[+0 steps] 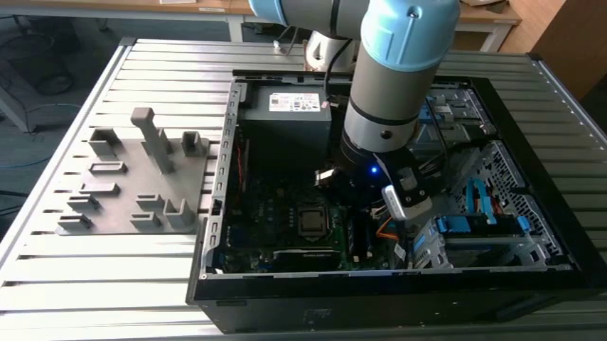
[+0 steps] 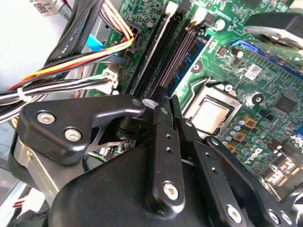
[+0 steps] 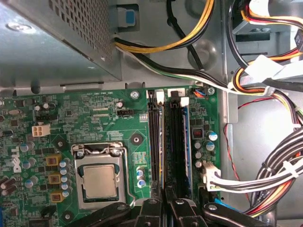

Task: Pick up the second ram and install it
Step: 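Insert the second ram into the second slot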

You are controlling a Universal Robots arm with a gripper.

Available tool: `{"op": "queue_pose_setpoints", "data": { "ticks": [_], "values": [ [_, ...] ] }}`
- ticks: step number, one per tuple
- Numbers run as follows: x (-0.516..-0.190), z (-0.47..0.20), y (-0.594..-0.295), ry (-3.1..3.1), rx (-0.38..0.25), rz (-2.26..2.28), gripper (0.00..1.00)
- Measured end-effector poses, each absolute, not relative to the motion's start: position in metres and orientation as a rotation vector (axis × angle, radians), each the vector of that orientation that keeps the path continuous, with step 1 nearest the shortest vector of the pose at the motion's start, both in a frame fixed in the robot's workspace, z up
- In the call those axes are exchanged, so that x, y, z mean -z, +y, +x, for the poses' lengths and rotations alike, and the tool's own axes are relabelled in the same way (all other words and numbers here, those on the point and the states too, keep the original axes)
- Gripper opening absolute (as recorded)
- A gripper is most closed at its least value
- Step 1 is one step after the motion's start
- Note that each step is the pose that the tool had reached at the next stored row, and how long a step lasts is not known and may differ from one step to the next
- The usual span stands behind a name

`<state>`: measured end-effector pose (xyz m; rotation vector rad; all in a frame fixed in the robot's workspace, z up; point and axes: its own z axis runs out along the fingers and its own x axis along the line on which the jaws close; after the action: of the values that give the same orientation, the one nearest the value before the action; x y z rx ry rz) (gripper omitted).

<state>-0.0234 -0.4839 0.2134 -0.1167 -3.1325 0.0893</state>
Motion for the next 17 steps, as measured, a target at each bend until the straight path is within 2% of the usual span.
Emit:
{"op": "queue_pose_setpoints", "data": {
  "ticks": [17],
  "values": [
    [-0.2123,-0.0232,-0.4831,-3.135,-0.089,-0.075,0.14]
  ]
}}
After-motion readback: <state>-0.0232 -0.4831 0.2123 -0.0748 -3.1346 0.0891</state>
